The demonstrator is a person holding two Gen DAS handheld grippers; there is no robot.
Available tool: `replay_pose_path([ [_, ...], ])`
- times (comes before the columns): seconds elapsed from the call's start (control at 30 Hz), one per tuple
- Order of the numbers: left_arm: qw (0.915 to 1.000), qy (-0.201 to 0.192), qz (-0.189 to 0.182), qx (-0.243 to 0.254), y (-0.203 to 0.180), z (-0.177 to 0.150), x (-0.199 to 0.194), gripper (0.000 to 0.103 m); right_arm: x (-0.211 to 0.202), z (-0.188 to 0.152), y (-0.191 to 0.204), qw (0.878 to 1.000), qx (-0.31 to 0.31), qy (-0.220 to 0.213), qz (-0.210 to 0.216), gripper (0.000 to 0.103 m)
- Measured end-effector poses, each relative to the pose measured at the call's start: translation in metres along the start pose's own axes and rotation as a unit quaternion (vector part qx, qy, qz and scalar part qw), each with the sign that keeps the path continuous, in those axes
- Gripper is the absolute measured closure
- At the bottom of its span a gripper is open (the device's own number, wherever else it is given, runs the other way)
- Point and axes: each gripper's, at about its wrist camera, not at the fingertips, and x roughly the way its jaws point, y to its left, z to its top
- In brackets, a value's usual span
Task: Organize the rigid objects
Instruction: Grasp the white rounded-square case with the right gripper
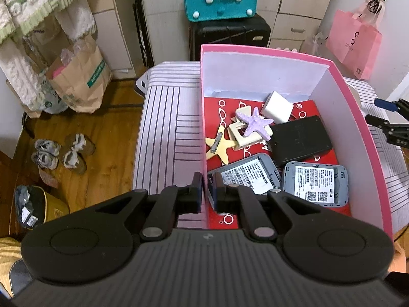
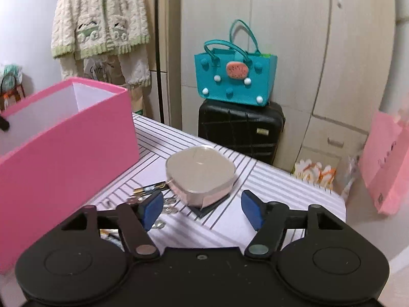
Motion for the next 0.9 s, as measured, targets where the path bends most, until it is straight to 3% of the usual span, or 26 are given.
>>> replay_pose_path([
  [0.37,0.9996,0.024,-0.01,0.005,0.004,0.02,0.01,0.097,0.035,0.013,-0.001,0.999,-0.042,-0.002,0.009,0.025],
  [0.47,0.9994,0.03,-0.014,0.002,0.006,0.025,0.009,0.09,0.044,0.017,-0.001,0.999,-0.043,0.002,0.009,0.024],
  [0.53,0.9994,0.032,-0.014,0.002,0.007,0.029,0.007,0.082,0.047,0.019,-0.001,0.999,-0.039,0.003,0.014,0.023],
  [0.6,0.9994,0.031,-0.01,0.004,0.007,0.03,0.002,0.059,0.049,0.02,-0.002,0.999,-0.035,0.003,0.014,0.022],
  [0.73,0.9995,0.022,0.014,0.02,0.003,0.027,-0.012,0.038,0.052,0.021,-0.001,0.999,-0.037,0.003,0.015,0.02],
  [0.8,0.9991,0.014,0.036,0.019,0.001,0.024,-0.019,0.013,0.052,0.022,-0.001,0.999,-0.037,0.003,0.016,0.02],
  [0.9,0.998,-0.012,0.055,0.03,0.0,0.017,-0.03,0.009,0.053,0.021,-0.001,0.999,-0.033,0.002,0.017,0.02],
])
